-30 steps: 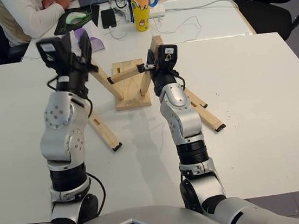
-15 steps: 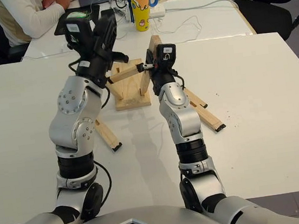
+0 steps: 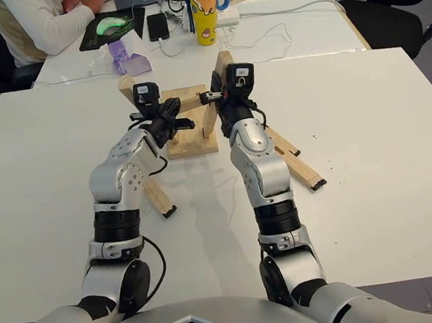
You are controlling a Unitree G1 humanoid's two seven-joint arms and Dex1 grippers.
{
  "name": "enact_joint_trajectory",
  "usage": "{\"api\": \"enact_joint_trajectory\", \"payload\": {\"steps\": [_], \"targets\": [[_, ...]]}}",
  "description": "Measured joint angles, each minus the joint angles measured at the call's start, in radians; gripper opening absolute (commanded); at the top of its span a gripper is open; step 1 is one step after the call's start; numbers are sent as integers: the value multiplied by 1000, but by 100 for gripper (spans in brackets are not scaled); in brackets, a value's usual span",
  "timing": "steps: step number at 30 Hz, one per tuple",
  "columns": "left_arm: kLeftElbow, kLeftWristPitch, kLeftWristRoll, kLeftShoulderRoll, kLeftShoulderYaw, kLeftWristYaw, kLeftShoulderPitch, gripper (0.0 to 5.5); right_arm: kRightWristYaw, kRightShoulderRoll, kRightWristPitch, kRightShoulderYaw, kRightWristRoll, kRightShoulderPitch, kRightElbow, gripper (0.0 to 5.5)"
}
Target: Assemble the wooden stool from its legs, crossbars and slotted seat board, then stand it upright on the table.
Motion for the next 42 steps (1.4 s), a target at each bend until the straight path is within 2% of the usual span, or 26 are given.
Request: {"api": "enact_joint_trajectory", "payload": {"steps": [9, 13, 18, 21, 25, 28, 34, 38, 42], "targets": [[-13, -96, 81, 23, -78, -9, 11, 0, 2, 1, 1, -1, 0, -5, 1, 104], [-70, -287, 126, 29, -98, -14, -16, 0, 5, 1, 1, -1, 0, -6, 2, 104], [-60, -416, 153, 38, -107, -37, -40, 0, 7, 1, 1, -1, 0, -7, 3, 104], [0, -408, 155, 47, -106, -51, -73, 0, 7, 2, 1, -1, 0, -7, 3, 104], [116, -157, 143, 51, -115, -83, -69, 0, 7, 6, 0, 0, 1, -7, 5, 104], [126, -102, 153, 88, -160, -139, -66, 0, 6, 7, 3, -3, 0, -6, 10, 104], [80, -135, 303, 192, -320, -180, -67, 0, 5, 8, 3, -7, 1, -7, 10, 104], [94, -199, 379, 206, -332, -121, -66, 0, 5, 9, 1, -7, 1, -8, 9, 104], [74, -361, 477, 230, -334, -45, -88, 0, 5, 9, 1, -8, 1, -9, 9, 104]]}}
